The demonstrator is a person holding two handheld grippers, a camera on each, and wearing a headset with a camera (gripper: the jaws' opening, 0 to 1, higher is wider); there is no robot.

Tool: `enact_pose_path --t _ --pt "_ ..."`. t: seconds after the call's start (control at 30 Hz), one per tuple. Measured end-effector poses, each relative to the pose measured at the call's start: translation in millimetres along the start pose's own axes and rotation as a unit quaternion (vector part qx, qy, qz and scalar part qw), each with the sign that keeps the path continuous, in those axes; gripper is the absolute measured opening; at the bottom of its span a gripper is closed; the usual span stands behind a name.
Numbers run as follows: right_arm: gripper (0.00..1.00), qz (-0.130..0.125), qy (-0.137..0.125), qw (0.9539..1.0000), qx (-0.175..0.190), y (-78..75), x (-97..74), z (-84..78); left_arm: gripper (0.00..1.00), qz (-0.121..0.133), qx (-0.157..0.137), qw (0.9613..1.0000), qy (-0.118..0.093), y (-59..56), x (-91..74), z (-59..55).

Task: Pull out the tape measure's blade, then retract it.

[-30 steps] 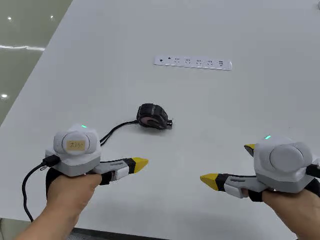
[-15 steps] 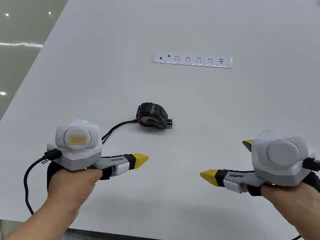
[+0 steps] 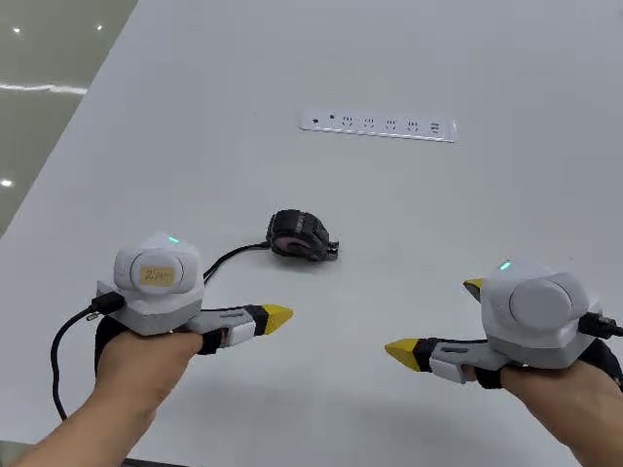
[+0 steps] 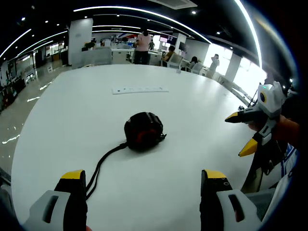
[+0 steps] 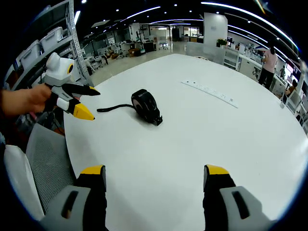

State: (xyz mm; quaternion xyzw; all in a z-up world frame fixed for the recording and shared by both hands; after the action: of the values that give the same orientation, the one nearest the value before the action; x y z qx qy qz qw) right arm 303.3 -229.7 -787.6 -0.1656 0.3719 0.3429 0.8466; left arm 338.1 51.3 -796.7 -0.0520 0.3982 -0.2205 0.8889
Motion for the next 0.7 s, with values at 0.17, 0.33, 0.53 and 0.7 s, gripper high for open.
enact_pose_path --t 0.17,0.33,0.53,0.7 --pt "0.85 0.003 0.001 1.0000 -0.005 -1.5 3.1 2.2 0.97 -0.002 0.002 1.0000 0.000 3.5 5.5 1.9" --pt "0.84 0.004 0.003 0.9999 -0.010 -4.6 7.4 2.2 0.96 -0.006 0.009 0.9999 0.001 3.6 8.9 3.7" --pt "0.84 0.007 0.004 0.9998 -0.017 -6.5 11.0 4.1 0.96 -0.007 0.016 0.9998 0.004 4.4 11.3 6.4" --pt "0.84 0.011 0.005 0.9997 -0.023 -7.2 14.4 5.3 0.96 -0.008 0.021 0.9997 0.005 5.7 13.1 9.1"
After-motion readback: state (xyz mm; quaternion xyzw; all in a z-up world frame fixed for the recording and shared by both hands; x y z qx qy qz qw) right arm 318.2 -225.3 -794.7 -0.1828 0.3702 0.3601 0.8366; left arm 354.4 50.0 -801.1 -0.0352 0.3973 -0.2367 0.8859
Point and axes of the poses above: the centre of the closed fingertips' face, and the gripper's own axes: x roughly forward along the fingers, y roughly to its left, z roughly out of its top, the point moved 7 cm from there along -x, roughly backward along the fingers, and after that the axes turned 9 degrees about -x, right-handed, at the moved point
